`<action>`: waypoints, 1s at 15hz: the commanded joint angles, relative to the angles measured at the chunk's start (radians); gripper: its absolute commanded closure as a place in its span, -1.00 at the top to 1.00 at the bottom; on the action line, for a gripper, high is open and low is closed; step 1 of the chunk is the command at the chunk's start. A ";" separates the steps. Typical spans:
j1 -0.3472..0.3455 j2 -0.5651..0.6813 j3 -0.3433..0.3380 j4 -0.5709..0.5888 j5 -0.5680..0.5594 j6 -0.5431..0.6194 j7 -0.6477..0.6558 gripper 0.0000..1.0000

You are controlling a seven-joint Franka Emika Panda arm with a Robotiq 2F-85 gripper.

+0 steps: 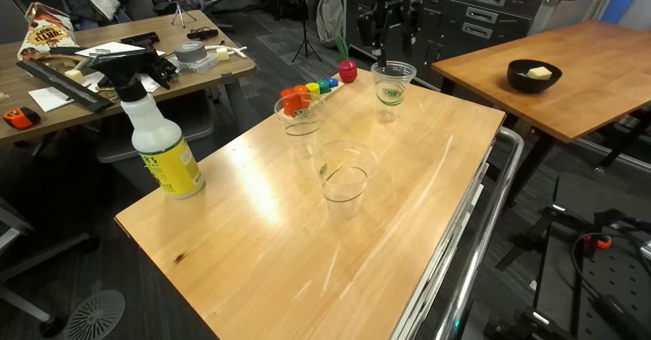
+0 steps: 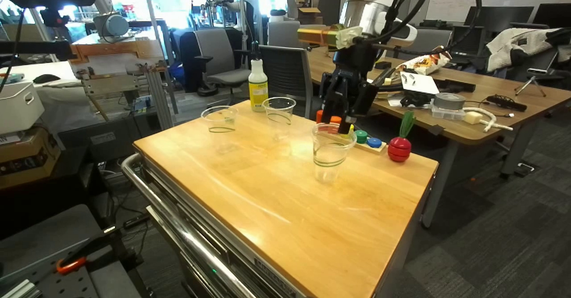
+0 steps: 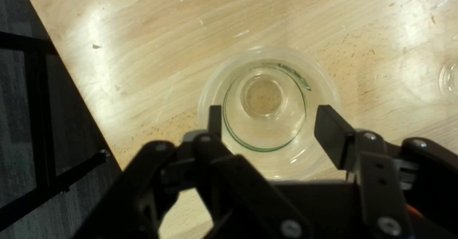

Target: Stack the four clear cups together

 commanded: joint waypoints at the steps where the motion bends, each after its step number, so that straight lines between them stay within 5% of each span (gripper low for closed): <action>1: 0.005 -0.034 -0.005 -0.028 -0.029 0.026 -0.024 0.97; 15: -0.029 -0.014 -0.018 -0.033 -0.035 -0.008 -0.039 1.00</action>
